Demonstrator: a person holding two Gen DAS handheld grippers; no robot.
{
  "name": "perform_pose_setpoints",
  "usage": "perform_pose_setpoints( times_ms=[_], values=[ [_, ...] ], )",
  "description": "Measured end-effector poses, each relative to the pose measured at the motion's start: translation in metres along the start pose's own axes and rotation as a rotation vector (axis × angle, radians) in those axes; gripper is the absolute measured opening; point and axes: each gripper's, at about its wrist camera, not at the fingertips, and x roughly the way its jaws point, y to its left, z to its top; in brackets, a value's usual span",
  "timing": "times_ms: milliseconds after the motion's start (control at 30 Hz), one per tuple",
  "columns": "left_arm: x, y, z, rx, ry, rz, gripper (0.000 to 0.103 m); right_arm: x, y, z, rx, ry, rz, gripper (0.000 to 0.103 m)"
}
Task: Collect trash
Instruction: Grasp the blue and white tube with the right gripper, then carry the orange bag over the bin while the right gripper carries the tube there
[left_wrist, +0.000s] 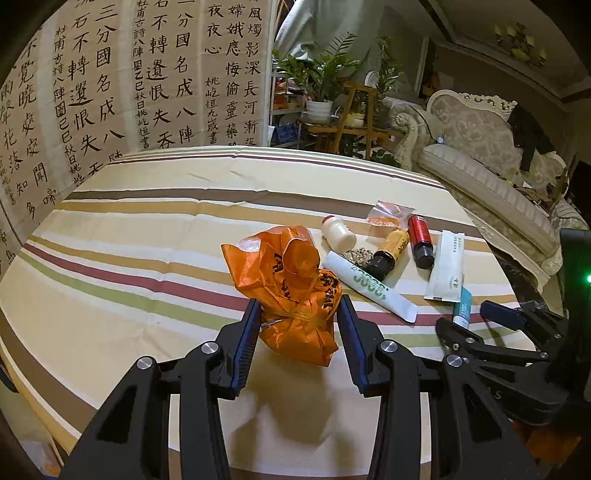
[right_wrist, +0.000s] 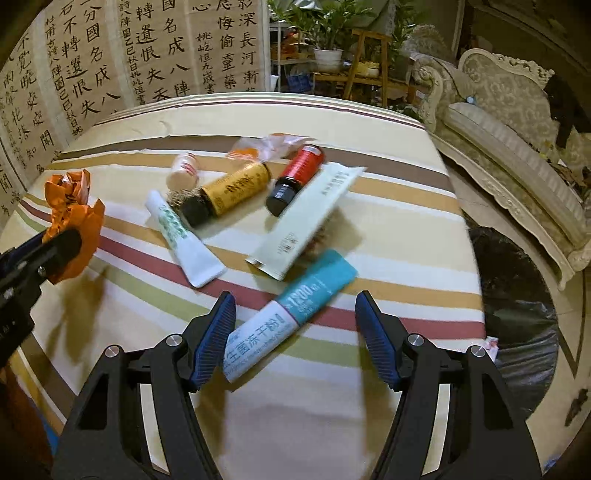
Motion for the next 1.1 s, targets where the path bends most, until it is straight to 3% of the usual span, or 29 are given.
perform_pose_setpoints(
  times_ms=[267,333,400,533,1100],
  values=[
    [0.003,-0.010,-0.004,0.012,0.012,-0.039,0.043,-0.006,-0.013,-0.009,0.009,-0.003,-0.014,0.063],
    [0.003,-0.012,-0.005,0.015,0.013,-0.044,0.043,-0.007,-0.013,-0.010,0.008,-0.006,-0.013,0.052],
    [0.003,-0.015,-0.006,0.018,0.013,-0.046,0.043,-0.008,-0.013,-0.010,0.007,-0.008,-0.011,0.048],
    [0.003,-0.019,-0.007,0.022,0.017,-0.045,0.043,-0.010,-0.016,-0.011,0.003,-0.015,-0.009,0.020],
    [-0.006,-0.067,-0.013,0.072,-0.013,-0.096,0.043,-0.038,-0.051,-0.022,0.046,-0.102,-0.002,0.017]
  ],
)
